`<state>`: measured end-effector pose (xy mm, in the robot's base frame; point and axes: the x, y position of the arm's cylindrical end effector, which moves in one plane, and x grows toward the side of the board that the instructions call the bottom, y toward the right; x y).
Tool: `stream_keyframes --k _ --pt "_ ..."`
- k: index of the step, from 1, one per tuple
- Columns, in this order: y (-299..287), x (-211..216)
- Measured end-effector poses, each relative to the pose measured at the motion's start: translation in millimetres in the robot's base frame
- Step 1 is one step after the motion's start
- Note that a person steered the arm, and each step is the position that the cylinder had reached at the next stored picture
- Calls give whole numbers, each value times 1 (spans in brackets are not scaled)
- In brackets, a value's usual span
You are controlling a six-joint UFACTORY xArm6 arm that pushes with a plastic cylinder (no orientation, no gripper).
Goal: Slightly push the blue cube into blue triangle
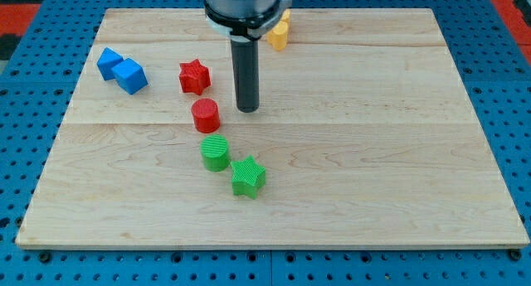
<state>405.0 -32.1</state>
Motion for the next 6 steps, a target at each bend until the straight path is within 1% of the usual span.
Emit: stream_keyframes --k 1,2,4,5,6 --pt "-25 -7" --pt "-81 -7" --pt "-181 -40" --pt "-183 -73" --pt "-169 -64"
